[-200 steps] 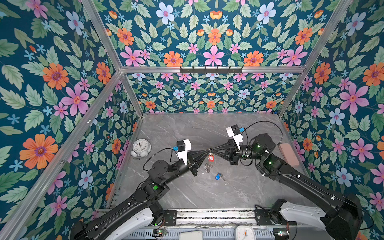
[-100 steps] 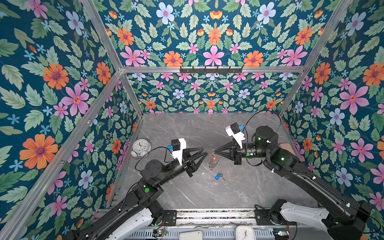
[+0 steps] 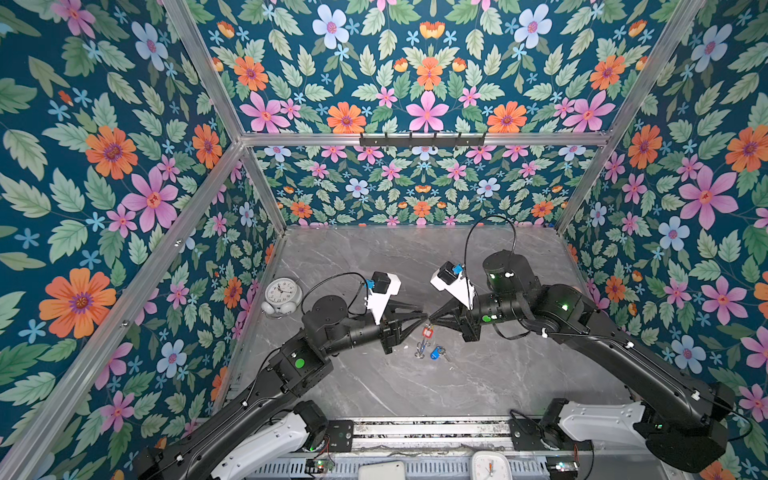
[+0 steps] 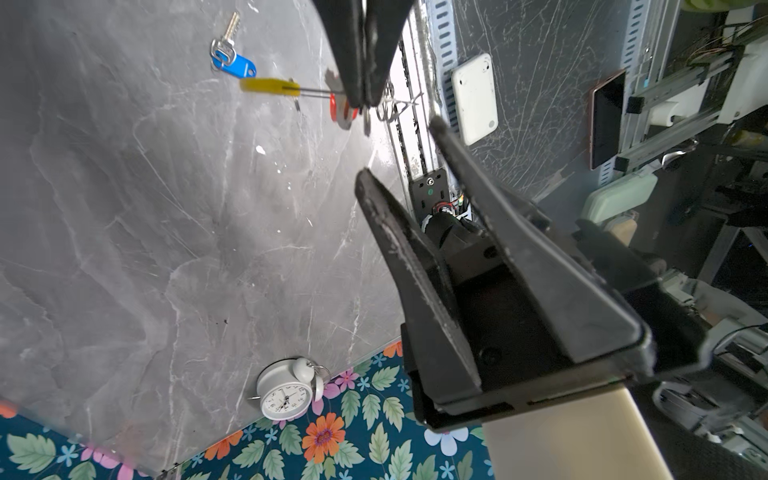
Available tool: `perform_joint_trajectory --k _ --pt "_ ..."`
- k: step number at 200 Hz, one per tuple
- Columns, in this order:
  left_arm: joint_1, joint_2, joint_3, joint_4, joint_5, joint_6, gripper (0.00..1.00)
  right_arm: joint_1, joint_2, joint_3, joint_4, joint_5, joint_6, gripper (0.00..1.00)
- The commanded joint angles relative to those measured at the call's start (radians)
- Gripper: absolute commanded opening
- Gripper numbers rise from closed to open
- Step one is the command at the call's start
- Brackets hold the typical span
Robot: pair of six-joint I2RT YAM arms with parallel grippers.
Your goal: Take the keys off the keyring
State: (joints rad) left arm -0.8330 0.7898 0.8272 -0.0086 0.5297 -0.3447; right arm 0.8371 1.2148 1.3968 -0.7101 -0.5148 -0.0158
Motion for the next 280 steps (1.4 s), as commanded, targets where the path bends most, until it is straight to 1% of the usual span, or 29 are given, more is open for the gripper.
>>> perform_joint_trajectory --k 1,24,40,108,150,180,212,250,280 --pt "0.024 -0.004 0.000 -0.026 0.088 0.009 0.30 0.002 -0.003 0.011 -0.024 0.025 -0.032 0.00" --pt "0.049 0.004 -0.008 -0.005 0.161 -0.006 0.29 0.001 -0.004 0.014 -0.023 0.027 -0.036 0.00" --pt "0.060 0.017 -0.006 0.000 0.188 -0.009 0.27 0.002 -0.005 0.014 -0.023 0.028 -0.037 0.00" --pt "0.073 0.070 -0.010 0.050 0.303 -0.030 0.27 0.003 -0.006 0.024 -0.029 -0.001 -0.053 0.00" --pt "0.073 0.091 -0.007 0.052 0.341 -0.031 0.24 0.003 -0.007 0.026 -0.034 -0.032 -0.069 0.00" --pt "0.074 0.096 -0.006 0.049 0.341 -0.029 0.24 0.003 -0.009 0.025 -0.044 -0.058 -0.084 0.00" --pt "0.084 0.082 -0.005 0.040 0.339 -0.024 0.24 0.003 -0.016 0.021 -0.056 -0.060 -0.092 0.00" --pt "0.084 0.084 -0.007 0.071 0.379 -0.036 0.16 0.002 -0.012 0.021 -0.039 -0.080 -0.087 0.00" --pt "0.084 0.091 -0.010 0.084 0.405 -0.042 0.14 0.003 -0.005 0.023 -0.031 -0.086 -0.086 0.00"
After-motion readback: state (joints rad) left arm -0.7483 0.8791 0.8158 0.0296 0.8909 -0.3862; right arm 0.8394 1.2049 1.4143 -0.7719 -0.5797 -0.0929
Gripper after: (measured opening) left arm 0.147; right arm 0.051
